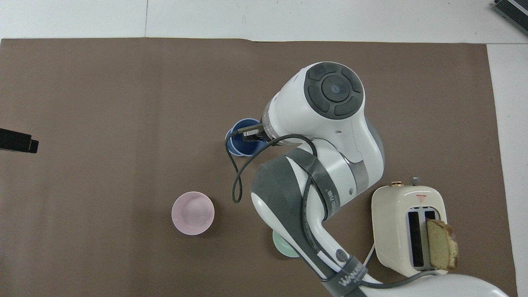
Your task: Stack blue cups with both arms
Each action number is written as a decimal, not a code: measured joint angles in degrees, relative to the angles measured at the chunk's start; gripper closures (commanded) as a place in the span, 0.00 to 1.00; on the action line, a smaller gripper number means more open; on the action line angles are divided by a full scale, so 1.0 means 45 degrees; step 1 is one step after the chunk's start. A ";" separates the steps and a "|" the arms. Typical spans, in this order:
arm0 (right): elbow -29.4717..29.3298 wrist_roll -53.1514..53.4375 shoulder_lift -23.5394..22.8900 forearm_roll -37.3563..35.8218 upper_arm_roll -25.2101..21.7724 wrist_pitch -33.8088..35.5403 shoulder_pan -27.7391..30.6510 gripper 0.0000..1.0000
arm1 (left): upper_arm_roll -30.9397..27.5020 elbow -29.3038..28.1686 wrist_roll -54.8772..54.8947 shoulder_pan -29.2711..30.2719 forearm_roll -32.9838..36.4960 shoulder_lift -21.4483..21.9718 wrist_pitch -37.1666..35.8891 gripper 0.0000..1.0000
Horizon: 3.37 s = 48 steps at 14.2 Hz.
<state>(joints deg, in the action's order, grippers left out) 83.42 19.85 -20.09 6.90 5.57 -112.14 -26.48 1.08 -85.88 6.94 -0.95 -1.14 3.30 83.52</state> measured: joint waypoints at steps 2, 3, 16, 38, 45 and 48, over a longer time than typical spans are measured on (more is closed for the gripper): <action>0.0008 0.0208 -0.0194 0.0002 0.0001 -0.0163 -0.0185 1.00 | 0.0000 0.0000 0.0000 0.0000 0.0000 0.0000 0.0000 0.00; 0.0009 0.0231 -0.0290 0.0002 0.0002 -0.0187 -0.0225 1.00 | 0.0000 0.0000 0.0000 0.0000 0.0000 0.0000 0.0000 0.00; 0.0203 0.0231 -0.1031 0.0001 -0.0017 -0.0803 -0.0226 1.00 | 0.0001 0.0000 -0.0464 0.0000 0.0000 0.0000 0.0023 0.00; 0.0661 0.0248 -0.1229 0.0000 -0.0070 -0.1379 -0.0133 0.00 | 0.0198 -0.0016 -0.0952 -0.0026 -0.0034 0.0000 0.0064 0.00; 0.0467 0.0175 -0.0900 -0.0112 -0.0216 -0.0903 0.0668 0.00 | 0.0198 -0.0016 -0.0964 -0.0026 -0.0035 0.0000 0.0079 0.00; 0.0202 -0.0383 -0.0031 -0.0252 -0.0243 0.0455 0.1679 0.00 | 0.0194 -0.0055 -0.0964 -0.0026 -0.0035 -0.0017 0.0082 0.00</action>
<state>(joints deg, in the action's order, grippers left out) 84.32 18.13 -20.23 5.77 4.48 -110.09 -18.92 1.95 -86.13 2.60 -1.06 -1.29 3.22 83.89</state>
